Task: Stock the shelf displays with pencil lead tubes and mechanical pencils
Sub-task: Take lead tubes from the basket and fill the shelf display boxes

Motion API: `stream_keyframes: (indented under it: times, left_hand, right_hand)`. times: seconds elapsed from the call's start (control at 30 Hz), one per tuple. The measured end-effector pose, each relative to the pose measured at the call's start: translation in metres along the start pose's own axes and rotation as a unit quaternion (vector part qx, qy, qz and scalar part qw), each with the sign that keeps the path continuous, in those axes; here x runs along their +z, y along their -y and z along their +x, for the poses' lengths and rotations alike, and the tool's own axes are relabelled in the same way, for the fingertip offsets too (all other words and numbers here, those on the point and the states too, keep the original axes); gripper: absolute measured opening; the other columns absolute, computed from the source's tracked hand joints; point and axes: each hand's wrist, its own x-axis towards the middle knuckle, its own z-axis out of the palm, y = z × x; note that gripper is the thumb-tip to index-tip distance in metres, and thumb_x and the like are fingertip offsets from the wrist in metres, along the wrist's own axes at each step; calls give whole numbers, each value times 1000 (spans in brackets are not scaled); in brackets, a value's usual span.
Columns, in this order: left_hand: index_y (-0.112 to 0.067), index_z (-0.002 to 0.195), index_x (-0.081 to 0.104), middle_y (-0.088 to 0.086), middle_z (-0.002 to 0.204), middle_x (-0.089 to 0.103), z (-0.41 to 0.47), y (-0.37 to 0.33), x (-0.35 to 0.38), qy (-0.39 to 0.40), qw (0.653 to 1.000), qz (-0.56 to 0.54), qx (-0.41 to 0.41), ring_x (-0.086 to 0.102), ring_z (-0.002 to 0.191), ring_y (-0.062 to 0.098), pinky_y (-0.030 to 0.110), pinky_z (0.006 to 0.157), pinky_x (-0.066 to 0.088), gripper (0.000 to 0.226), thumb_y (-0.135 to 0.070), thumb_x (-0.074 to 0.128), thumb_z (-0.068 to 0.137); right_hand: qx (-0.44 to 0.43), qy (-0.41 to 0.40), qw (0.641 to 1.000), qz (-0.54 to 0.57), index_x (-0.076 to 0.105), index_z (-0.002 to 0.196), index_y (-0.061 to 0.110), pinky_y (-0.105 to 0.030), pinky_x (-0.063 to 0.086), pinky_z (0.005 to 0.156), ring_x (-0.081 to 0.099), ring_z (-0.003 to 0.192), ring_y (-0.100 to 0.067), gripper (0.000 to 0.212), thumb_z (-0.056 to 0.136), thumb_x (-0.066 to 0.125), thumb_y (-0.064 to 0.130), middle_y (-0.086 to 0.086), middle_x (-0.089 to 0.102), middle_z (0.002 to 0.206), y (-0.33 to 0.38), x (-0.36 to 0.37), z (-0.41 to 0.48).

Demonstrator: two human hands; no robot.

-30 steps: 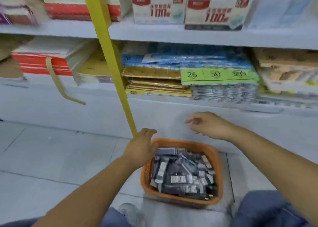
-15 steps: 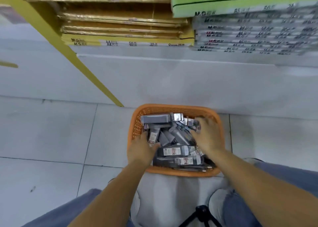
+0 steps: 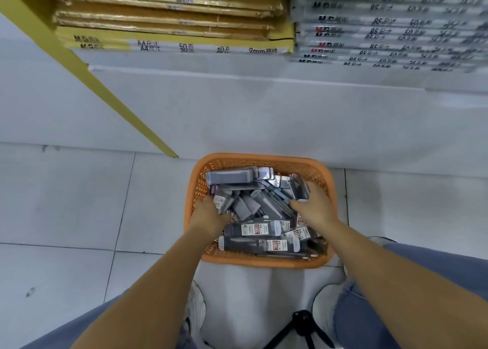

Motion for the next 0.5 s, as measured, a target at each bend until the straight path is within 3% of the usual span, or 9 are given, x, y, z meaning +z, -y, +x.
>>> stream_keyframes:
  times: [0.07, 0.1, 0.2, 0.27, 0.33, 0.43, 0.47, 0.5]
  left_hand:
    - [-3, 129, 49, 18, 130, 52, -3, 2, -1, 4, 1000, -19, 19, 57, 113, 35, 49, 99, 50, 49, -23, 67, 89]
    - [-2, 124, 52, 19, 125, 54, -5, 3, -2, -5, 999, -32, 29, 58, 108, 36, 51, 96, 51, 43, -21, 66, 89]
    - [0, 108, 55, 19, 108, 59, -15, 3, -5, -52, 994, -78, 48, 60, 95, 36, 50, 83, 55, 30, -16, 67, 86]
    - [-4, 93, 56, 14, 90, 61, -24, 0, -10, -76, 989, -110, 66, 62, 80, 30, 38, 66, 55, 20, -16, 70, 86]
    - [-16, 75, 51, -1, 68, 56, -35, -6, -15, -99, 981, -153, 69, 53, 59, 15, 24, 49, 43, 24, -19, 72, 86]
    - [-21, 72, 55, -4, 60, 57, -56, -21, -31, -67, 965, -234, 103, 53, 56, 15, 36, 58, 49, 17, -22, 69, 81]
    - [-26, 80, 62, 1, 69, 65, -64, -29, -38, -48, 957, -263, 114, 61, 66, 21, 42, 68, 54, 8, -24, 69, 79]
    - [-39, 86, 66, 4, 77, 71, -69, -36, -43, -25, 947, -293, 128, 68, 75, 25, 44, 76, 57, 16, -27, 72, 78]
  right_hand:
    - [15, 10, 1000, 5, 53, 112, 18, -22, 43, 55, 62, 71, -10, 28, 87, 66, 20, 8, 63, 90, 1, -4, 1]
    - [19, 16, 1000, 10, 55, 105, 19, -24, 42, 51, 60, 66, -10, 21, 87, 65, 19, 7, 63, 83, 2, -6, 1]
    - [12, 28, 999, 32, 61, 86, 25, -33, 52, 61, 63, 69, -14, 10, 87, 67, 18, 2, 67, 80, 7, -16, 1]
    - [-10, 34, 998, 56, 62, 89, 29, -24, 46, 59, 62, 75, -7, 12, 87, 69, 20, 12, 64, 87, 16, -26, -2]
    - [-52, 27, 996, 68, 62, 99, 30, -20, 42, 63, 59, 82, -3, 17, 87, 70, 21, 20, 57, 92, 31, -37, -7]
    - [-103, 19, 989, 106, 59, 102, 35, -28, 48, 76, 62, 90, -8, 23, 87, 71, 23, 14, 64, 100, 61, -59, -26]
    - [-110, 25, 986, 120, 60, 100, 35, -25, 49, 72, 63, 87, -6, 21, 87, 71, 24, 15, 66, 99, 71, -67, -32]
    - [-117, 30, 983, 138, 61, 98, 35, -21, 48, 66, 65, 83, -5, 18, 87, 71, 25, 18, 67, 95, 81, -73, -38]
